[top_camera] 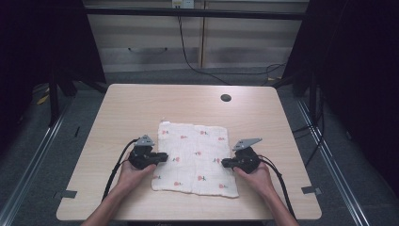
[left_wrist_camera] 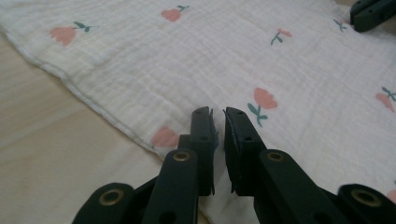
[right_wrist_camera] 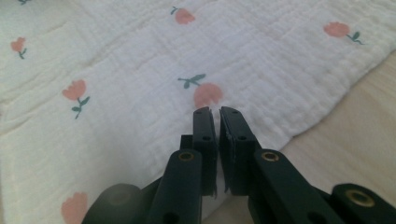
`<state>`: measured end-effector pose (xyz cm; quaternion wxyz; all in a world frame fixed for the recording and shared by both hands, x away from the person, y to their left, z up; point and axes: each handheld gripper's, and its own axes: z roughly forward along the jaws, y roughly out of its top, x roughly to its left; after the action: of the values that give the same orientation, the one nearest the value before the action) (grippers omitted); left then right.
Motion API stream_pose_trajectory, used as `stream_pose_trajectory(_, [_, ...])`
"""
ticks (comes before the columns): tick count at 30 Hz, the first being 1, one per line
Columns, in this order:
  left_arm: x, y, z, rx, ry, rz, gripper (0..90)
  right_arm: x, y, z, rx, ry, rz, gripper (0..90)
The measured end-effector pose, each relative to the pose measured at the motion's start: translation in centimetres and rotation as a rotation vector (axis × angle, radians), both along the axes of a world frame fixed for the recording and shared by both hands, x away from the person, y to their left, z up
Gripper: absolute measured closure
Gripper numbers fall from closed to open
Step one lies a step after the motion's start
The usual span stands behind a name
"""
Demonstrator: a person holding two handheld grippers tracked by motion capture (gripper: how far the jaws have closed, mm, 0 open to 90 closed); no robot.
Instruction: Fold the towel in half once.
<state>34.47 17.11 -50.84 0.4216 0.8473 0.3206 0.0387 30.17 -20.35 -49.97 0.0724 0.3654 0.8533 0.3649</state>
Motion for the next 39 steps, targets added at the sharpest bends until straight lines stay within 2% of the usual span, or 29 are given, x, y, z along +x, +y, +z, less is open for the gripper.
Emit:
stream_pose_trajectory(3, [-1.7,-0.4,0.2,0.014,0.004,-0.018,81.8,-1.0,-0.6,-0.1,0.027,0.007,-0.007,85.1])
stream_pose_trajectory(4, [-1.7,-0.4,0.2,0.014,0.004,-0.018,81.8,-1.0,-0.6,-0.1,0.027,0.007,-0.007,85.1])
stream_pose_trajectory(7, [-2.4,-0.6,0.2,0.006,0.015,-0.025,81.7,-2.7,-1.1,0.0,0.011,-0.001,-0.002,85.1])
stream_pose_trajectory(11, [-2.9,-0.8,0.2,0.007,0.012,-0.031,81.7,-4.1,-1.5,0.1,0.005,0.004,0.006,85.0])
stream_pose_trajectory(12, [-3.5,-0.9,0.3,0.010,0.026,-0.038,81.5,-4.5,-1.6,0.1,0.005,0.007,0.007,84.9])
stream_pose_trajectory(14, [-4.4,-1.1,0.5,0.032,0.007,-0.065,80.9,-5.1,-1.8,0.1,0.011,0.004,0.012,84.2])
stream_pose_trajectory(16, [-4.8,-1.1,0.5,0.029,0.017,-0.065,80.4,-5.8,-2.0,0.1,0.013,0.001,0.013,84.2])
stream_pose_trajectory(17, [-5.0,-1.1,0.5,0.026,0.023,-0.064,80.4,-5.8,-2.0,0.1,0.013,0.001,0.013,84.2])
stream_pose_trajectory(19, [-5.6,-1.1,0.7,0.045,0.011,-0.081,80.3,-6.2,-2.2,0.1,0.020,0.005,0.011,84.1])
stream_pose_trajectory(22, [-5.6,-1.0,0.6,0.037,0.015,-0.087,79.5,-6.3,-2.1,0.2,0.020,0.013,0.014,79.1])
stream_pose_trajectory(23, [-5.5,-0.9,0.6,0.037,0.015,-0.090,79.8,-6.2,-1.9,0.3,0.003,0.009,0.014,76.0])
stream_pose_trajectory(25, [-5.4,-0.9,0.6,0.038,0.012,-0.090,79.8,-5.9,-1.9,0.5,0.000,-0.006,0.008,74.1])
stream_pose_trajectory(26, [-5.3,-0.9,0.6,0.037,0.010,-0.089,79.9,-4.6,-2.1,0.8,0.034,-0.018,-0.024,71.1])
stream_pose_trajectory(28, [-5.2,-0.9,0.5,0.034,0.010,-0.089,79.8,-2.9,-2.4,1.1,0.045,-0.036,-0.054,69.1])
stream_pose_trajectory(29, [-5.2,-0.9,0.5,0.032,0.012,-0.093,79.8,-2.9,-2.4,1.1,0.045,-0.036,-0.054,69.1])
stream_pose_trajectory(30, [-5.2,-0.8,0.5,0.029,0.011,-0.090,79.8,-0.8,-2.8,1.3,0.056,-0.054,-0.080,68.9])
stream_pose_trajectory(31, [-5.2,-0.8,0.5,0.029,0.011,-0.090,79.8,0.2,-3.0,1.4,0.054,-0.058,-0.094,68.0])
stream_pose_trajectory(32, [-5.2,-0.8,0.5,0.032,0.009,-0.088,79.8,0.2,-3.0,1.4,0.054,-0.058,-0.094,68.0])
stream_pose_trajectory(33, [-5.2,-0.8,0.5,0.030,0.008,-0.089,79.8,1.2,-3.2,1.5,0.054,-0.066,-0.107,67.4])
stream_pose_trajectory(34, [-5.1,-0.8,0.5,0.029,0.006,-0.086,79.8,3.0,-3.4,1.5,0.057,-0.064,-0.130,66.4])
stream_pose_trajectory(36, [-5.1,-0.7,0.5,0.028,0.009,-0.086,79.8,4.6,-3.6,1.5,0.057,-0.059,-0.151,64.7])
stream_pose_trajectory(39, [-5.0,-0.7,0.5,0.033,0.006,-0.087,79.8,5.8,-3.6,1.1,0.067,-0.050,-0.169,63.4])
